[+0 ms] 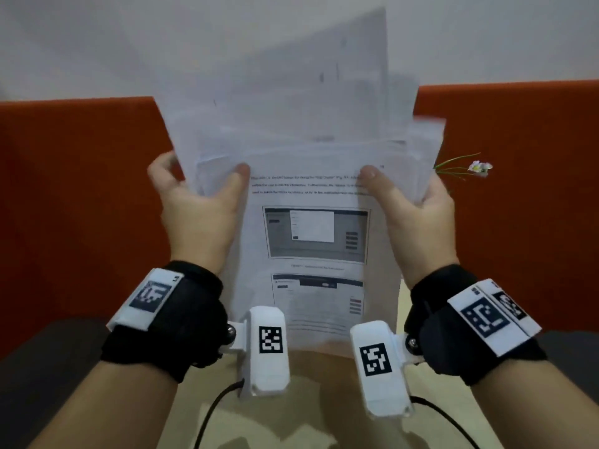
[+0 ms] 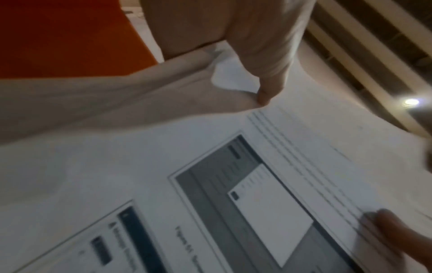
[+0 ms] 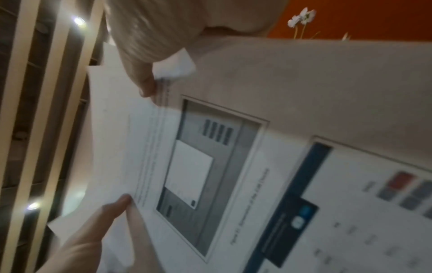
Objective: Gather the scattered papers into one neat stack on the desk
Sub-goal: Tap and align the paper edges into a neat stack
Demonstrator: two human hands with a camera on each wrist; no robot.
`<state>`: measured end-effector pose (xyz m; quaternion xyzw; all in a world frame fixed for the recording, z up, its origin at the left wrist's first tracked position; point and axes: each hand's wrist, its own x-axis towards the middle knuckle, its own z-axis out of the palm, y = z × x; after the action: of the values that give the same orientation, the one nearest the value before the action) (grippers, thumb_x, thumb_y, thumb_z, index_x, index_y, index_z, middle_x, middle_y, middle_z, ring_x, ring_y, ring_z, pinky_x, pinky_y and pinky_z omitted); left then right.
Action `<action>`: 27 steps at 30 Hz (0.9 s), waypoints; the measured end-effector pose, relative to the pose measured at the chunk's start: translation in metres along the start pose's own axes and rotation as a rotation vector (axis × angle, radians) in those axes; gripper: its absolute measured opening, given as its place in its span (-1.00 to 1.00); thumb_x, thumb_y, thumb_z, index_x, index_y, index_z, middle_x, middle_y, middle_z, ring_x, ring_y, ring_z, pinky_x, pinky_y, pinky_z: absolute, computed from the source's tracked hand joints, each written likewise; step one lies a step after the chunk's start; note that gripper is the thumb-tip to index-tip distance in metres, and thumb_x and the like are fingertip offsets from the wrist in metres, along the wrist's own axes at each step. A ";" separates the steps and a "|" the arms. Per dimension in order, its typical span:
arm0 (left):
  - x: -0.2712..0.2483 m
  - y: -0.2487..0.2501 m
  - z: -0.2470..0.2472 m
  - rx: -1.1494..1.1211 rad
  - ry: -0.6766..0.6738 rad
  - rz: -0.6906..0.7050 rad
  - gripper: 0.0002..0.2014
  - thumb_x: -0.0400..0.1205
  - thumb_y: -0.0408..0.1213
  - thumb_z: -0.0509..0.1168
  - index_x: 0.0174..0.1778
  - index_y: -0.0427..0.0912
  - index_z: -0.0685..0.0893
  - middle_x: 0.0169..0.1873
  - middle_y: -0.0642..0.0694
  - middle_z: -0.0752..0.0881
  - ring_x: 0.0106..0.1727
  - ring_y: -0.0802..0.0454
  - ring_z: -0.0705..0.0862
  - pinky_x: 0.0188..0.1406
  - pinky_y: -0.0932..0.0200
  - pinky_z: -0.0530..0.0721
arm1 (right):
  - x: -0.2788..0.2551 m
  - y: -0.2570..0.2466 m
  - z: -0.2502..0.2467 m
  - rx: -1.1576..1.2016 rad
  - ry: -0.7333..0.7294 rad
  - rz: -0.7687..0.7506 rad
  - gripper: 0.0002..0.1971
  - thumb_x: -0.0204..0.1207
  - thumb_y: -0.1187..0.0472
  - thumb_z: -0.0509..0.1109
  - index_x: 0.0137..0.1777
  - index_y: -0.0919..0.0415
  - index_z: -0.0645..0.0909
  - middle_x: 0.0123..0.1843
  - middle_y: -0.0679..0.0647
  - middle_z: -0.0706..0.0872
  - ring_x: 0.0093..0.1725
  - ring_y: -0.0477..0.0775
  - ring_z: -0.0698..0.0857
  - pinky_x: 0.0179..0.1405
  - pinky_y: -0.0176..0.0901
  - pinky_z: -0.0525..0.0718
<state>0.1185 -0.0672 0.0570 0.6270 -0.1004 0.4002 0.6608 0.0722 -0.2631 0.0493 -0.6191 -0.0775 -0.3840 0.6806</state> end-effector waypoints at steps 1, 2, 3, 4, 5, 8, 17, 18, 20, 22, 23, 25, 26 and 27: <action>-0.002 -0.003 -0.002 -0.005 -0.008 -0.055 -0.41 0.43 -0.17 0.54 0.22 -0.01 0.31 -0.07 0.23 0.62 -0.07 0.28 0.73 0.07 0.20 0.72 | -0.001 0.003 0.001 0.000 0.013 0.013 -0.60 0.38 0.05 0.56 0.20 0.13 0.66 0.07 -0.04 0.82 0.03 -0.16 0.79 -0.07 -0.35 0.70; -0.004 -0.005 -0.001 0.009 -0.026 -0.078 -0.43 0.43 -0.16 0.55 0.21 0.01 0.33 -0.07 0.23 0.63 -0.03 0.18 0.73 0.07 0.14 0.72 | -0.002 0.006 0.003 -0.007 0.014 0.023 -0.58 0.37 0.03 0.56 0.21 0.12 0.65 0.08 -0.04 0.81 0.05 -0.14 0.79 -0.07 -0.35 0.68; -0.006 -0.004 0.000 0.030 -0.042 -0.066 -0.44 0.43 -0.17 0.54 0.20 0.03 0.35 -0.07 0.24 0.64 -0.03 0.17 0.74 0.04 0.15 0.73 | -0.002 0.008 0.007 -0.020 0.011 0.027 -0.59 0.37 0.02 0.56 0.20 0.10 0.65 0.08 -0.04 0.81 0.05 -0.13 0.78 -0.08 -0.36 0.67; -0.007 -0.002 0.001 0.051 -0.053 -0.037 -0.46 0.44 -0.17 0.54 0.19 0.05 0.36 -0.08 0.25 0.65 -0.05 0.23 0.73 -0.01 0.20 0.73 | -0.002 0.007 0.010 -0.035 0.015 0.017 -0.62 0.37 0.01 0.56 0.16 0.07 0.64 0.06 -0.04 0.80 0.03 -0.13 0.78 -0.10 -0.37 0.67; -0.008 -0.001 0.002 0.066 -0.052 -0.012 -0.45 0.44 -0.16 0.54 0.21 0.06 0.36 -0.09 0.27 0.64 -0.08 0.32 0.71 -0.05 0.28 0.72 | -0.002 0.005 0.012 -0.048 0.034 -0.005 -0.63 0.36 0.00 0.56 0.12 0.05 0.62 0.04 -0.05 0.80 -0.01 -0.15 0.78 -0.13 -0.37 0.68; -0.010 -0.008 -0.004 0.004 -0.029 -0.098 -0.36 0.46 -0.13 0.53 0.37 -0.05 0.34 -0.08 0.29 0.59 -0.11 0.39 0.66 0.02 0.27 0.72 | -0.001 0.005 0.008 -0.024 0.128 -0.037 -0.61 0.32 -0.08 0.56 0.06 -0.07 0.50 -0.03 -0.07 0.76 -0.13 -0.22 0.77 -0.18 -0.31 0.75; -0.022 -0.026 -0.009 -0.057 -0.099 -0.257 -0.70 0.54 -0.12 0.46 0.10 0.05 0.52 -0.01 0.06 0.75 0.01 0.05 0.78 0.01 0.00 0.77 | -0.010 0.019 0.013 -0.048 0.134 -0.015 -0.76 0.42 -0.12 0.46 -0.01 -0.08 0.54 -0.07 -0.13 0.75 -0.12 -0.21 0.75 -0.17 -0.26 0.73; -0.022 -0.028 -0.011 -0.100 -0.112 -0.340 -0.66 0.56 -0.09 0.43 0.18 -0.03 0.52 0.02 -0.01 0.76 0.02 0.01 0.78 0.02 -0.01 0.76 | -0.013 0.022 0.011 -0.058 0.136 0.012 -0.69 0.41 -0.18 0.43 0.03 -0.05 0.54 -0.07 -0.14 0.75 -0.14 -0.25 0.74 -0.21 -0.30 0.70; -0.026 -0.031 -0.011 -0.136 -0.185 -0.441 -0.61 0.60 -0.07 0.38 0.26 -0.14 0.52 0.07 -0.07 0.76 0.00 0.02 0.78 -0.03 0.03 0.76 | -0.022 0.031 0.009 -0.081 0.127 0.101 -0.58 0.39 -0.27 0.36 0.08 0.01 0.54 -0.07 -0.13 0.73 -0.12 -0.22 0.72 -0.21 -0.27 0.66; -0.030 -0.031 -0.008 -0.087 -0.252 -0.396 -0.71 0.61 -0.10 0.37 0.19 -0.09 0.57 0.05 -0.05 0.78 -0.02 0.04 0.79 -0.06 0.04 0.77 | -0.026 0.039 0.009 -0.092 0.120 0.139 -0.62 0.48 -0.21 0.33 0.09 0.07 0.54 -0.05 -0.07 0.73 -0.09 -0.12 0.72 -0.16 -0.17 0.68; -0.031 -0.030 -0.008 -0.072 -0.255 -0.373 -0.81 0.62 -0.14 0.37 0.11 -0.05 0.61 0.02 -0.03 0.79 -0.03 0.03 0.80 -0.05 0.01 0.78 | -0.026 0.043 0.008 -0.102 0.138 0.135 -0.67 0.53 -0.15 0.32 0.09 0.08 0.54 -0.07 -0.05 0.72 -0.11 -0.12 0.71 -0.17 -0.19 0.68; -0.033 -0.033 -0.010 -0.082 -0.217 -0.389 -0.97 0.63 -0.19 0.36 -0.04 0.00 0.67 -0.05 -0.05 0.82 -0.01 -0.06 0.81 0.02 -0.09 0.79 | -0.029 0.054 0.002 -0.111 0.176 0.146 -0.72 0.57 -0.08 0.30 0.10 0.09 0.53 -0.12 -0.10 0.68 -0.19 -0.28 0.67 -0.25 -0.38 0.61; -0.034 -0.036 -0.012 -0.099 -0.199 -0.424 -0.96 0.64 -0.17 0.34 -0.09 -0.01 0.68 -0.05 -0.10 0.83 0.03 -0.12 0.81 0.07 -0.14 0.77 | -0.032 0.060 -0.001 -0.104 0.180 0.186 -0.68 0.57 -0.11 0.27 0.13 0.11 0.54 -0.12 -0.14 0.66 -0.19 -0.33 0.65 -0.25 -0.41 0.59; -0.035 -0.037 -0.013 -0.128 -0.190 -0.460 -0.90 0.65 -0.14 0.31 -0.10 -0.04 0.70 -0.01 -0.16 0.84 0.07 -0.18 0.80 0.12 -0.19 0.75 | -0.036 0.065 -0.005 -0.094 0.153 0.239 -0.60 0.56 -0.18 0.24 0.17 0.12 0.55 -0.10 -0.16 0.66 -0.12 -0.32 0.65 -0.18 -0.38 0.58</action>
<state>0.1147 -0.0653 0.0049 0.6251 -0.0420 0.1717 0.7603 0.0856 -0.2564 -0.0236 -0.6239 0.0667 -0.3497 0.6957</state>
